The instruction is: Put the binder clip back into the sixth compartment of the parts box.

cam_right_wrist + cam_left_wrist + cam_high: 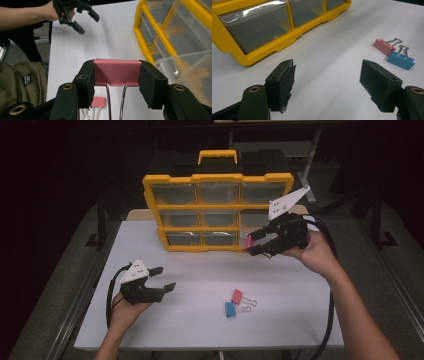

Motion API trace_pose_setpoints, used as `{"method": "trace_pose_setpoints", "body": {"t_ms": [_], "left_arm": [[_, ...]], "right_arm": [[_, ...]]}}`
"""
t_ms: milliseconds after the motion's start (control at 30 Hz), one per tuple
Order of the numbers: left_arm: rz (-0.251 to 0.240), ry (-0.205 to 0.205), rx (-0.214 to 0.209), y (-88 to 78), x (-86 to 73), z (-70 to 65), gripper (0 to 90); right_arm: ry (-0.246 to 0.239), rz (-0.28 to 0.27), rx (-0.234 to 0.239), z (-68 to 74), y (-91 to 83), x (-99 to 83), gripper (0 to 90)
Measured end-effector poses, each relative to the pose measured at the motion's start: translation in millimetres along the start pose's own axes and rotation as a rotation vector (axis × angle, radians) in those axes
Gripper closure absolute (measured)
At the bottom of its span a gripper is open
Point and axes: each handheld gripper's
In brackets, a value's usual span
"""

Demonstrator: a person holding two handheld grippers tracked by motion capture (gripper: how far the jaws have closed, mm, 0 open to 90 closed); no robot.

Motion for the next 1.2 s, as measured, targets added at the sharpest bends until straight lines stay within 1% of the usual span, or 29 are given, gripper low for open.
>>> {"method": "trace_pose_setpoints", "body": {"t_ms": [67, 100, 133, 167, 200, 233, 267, 333, 367, 433, 467, 533, 567, 633, 667, 700, 767, 800, 833, 867, 967, 1000, 1067, 1200], "left_arm": [[0.001, 0.001, 0.001, -0.2, -0.2, 0.2, 27.8], [-0.004, -0.007, 0.001, -0.2, -0.4, -0.2, 27.8], [-0.005, -0.005, 0.001, -0.5, -0.5, 0.0, 27.8], [-0.006, -0.007, 0.001, -0.9, -0.5, -0.1, 27.8], [-0.006, -0.005, 0.001, -1.2, -0.4, 0.0, 27.8], [-0.005, -0.001, 0.002, -1.6, -0.3, 0.5, 27.8], [-0.005, 0.0, 0.001, -1.8, -0.1, 0.7, 27.8], [-0.006, -0.004, 0.001, -1.9, -0.1, 0.8, 27.8], [-0.004, -0.003, 0.001, -2.0, -0.1, 0.9, 27.8], [-0.003, -0.003, 0.001, -2.1, -0.4, 1.0, 27.7], [-0.001, -0.002, 0.001, -2.4, -0.4, 1.2, 27.8], [-0.004, -0.006, 0.001, -2.7, -0.6, 1.1, 27.7], [-0.009, -0.021, 0.001, -2.6, -0.9, 0.0, 27.7], [-0.006, -0.013, 0.001, -3.3, -0.9, 0.9, 27.7], [-0.009, -0.016, 0.0, -3.1, -0.9, 0.8, 27.8], [0.0, -0.013, 0.001, -3.6, -0.6, 1.1, 27.8], [0.003, -0.012, 0.0, -3.6, -0.8, 1.3, 27.8], [-0.001, -0.011, 0.0, -3.2, -1.1, 1.3, 27.8], [0.002, -0.009, 0.0, -3.4, -1.3, 1.2, 27.8], [0.007, -0.006, 0.0, -3.8, -1.4, 1.5, 27.8], [0.004, -0.011, 0.0, -4.5, -1.8, 1.5, 27.8], [-0.004, -0.013, 0.001, -4.4, -1.8, 1.6, 27.8], [0.0, -0.009, 0.002, -5.1, -1.5, 2.1, 27.8], [-0.001, -0.011, 0.001, -4.9, -1.9, 2.2, 27.8]], "right_arm": [[0.004, 0.002, -0.003, -3.1, -2.1, 5.3, 48.5], [-0.003, 0.001, -0.007, -5.2, -3.0, 7.8, 48.5], [-0.017, -0.002, -0.012, -7.6, -4.0, 10.0, 48.5], [-0.002, -0.003, -0.011, -8.1, -5.6, 12.8, 48.5], [-0.015, -0.007, -0.016, -10.6, -6.5, 15.0, 48.5], [0.0, -0.007, -0.013, -10.7, -8.0, 17.7, 48.5], [-0.008, 0.001, -0.028, -14.2, -10.1, 22.8, 48.5], [-0.003, 0.001, -0.027, -15.5, -11.4, 25.6, 48.5], [-0.024, -0.001, -0.045, -20.9, -13.9, 30.5, 48.5], [-0.021, -0.003, -0.048, -23.1, -15.3, 33.1, 48.5], [-0.006, -0.005, -0.049, -24.7, -16.5, 35.5, 48.5], [0.003, -0.003, -0.059, -29.2, -17.8, 39.4, 48.5], [0.003, -0.002, -0.064, -31.4, -17.8, 41.1, 48.5], [0.008, 0.003, -0.073, -35.8, -17.5, 43.9, 48.5], [0.013, 0.009, -0.082, -40.4, -17.1, 45.8, 48.5], [0.013, 0.009, -0.082, -40.4, -17.1, 45.8, 48.5], [0.021, 0.008, -0.093, -45.3, -17.0, 46.1, 48.5], [0.031, 0.006, -0.094, -48.1, -17.1, 45.8, 48.5], [0.045, 0.008, -0.101, -54.0, -16.0, 44.6, 48.5], [0.045, 0.008, -0.101, -54.0, -16.0, 44.6, 48.5], [0.067, 0.022, -0.122, -64.8, -11.9, 40.6, 48.5], [0.067, 0.022, -0.122, -64.8, -11.9, 40.6, 48.5], [0.082, 0.038, -0.133, -70.9, -7.6, 36.8, 48.5], [0.082, 0.056, -0.146, -74.2, -3.6, 33.5, 48.5]]}}
Point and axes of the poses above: each handheld gripper's, and its own axes: y roughly forward along the jaws, x roughly out of its top, z roughly to its left, and after that the axes turned 12 degrees about -x, right-handed
